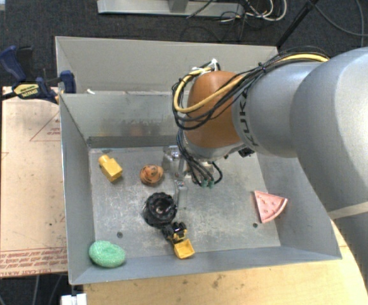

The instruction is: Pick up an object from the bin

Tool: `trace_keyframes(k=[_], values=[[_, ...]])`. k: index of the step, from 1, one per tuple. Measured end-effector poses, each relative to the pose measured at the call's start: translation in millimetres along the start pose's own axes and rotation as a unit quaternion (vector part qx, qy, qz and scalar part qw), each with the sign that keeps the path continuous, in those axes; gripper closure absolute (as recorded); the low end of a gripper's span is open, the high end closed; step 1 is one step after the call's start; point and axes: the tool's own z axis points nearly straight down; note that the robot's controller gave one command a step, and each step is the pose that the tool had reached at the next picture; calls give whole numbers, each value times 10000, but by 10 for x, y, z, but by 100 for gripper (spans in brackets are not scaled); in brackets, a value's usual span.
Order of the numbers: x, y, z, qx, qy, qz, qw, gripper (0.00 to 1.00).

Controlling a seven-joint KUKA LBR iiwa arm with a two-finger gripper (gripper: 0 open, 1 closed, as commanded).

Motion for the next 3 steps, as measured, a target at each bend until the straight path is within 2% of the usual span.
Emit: trace_keyframes(k=[1, 2, 3], values=[[296, 74, 8, -8, -41, -862, 9963, 0], [336, 314, 24, -4, 26, -2381, 9712, 0], [54, 551, 18, -10, 1, -2838, 9589, 0]])
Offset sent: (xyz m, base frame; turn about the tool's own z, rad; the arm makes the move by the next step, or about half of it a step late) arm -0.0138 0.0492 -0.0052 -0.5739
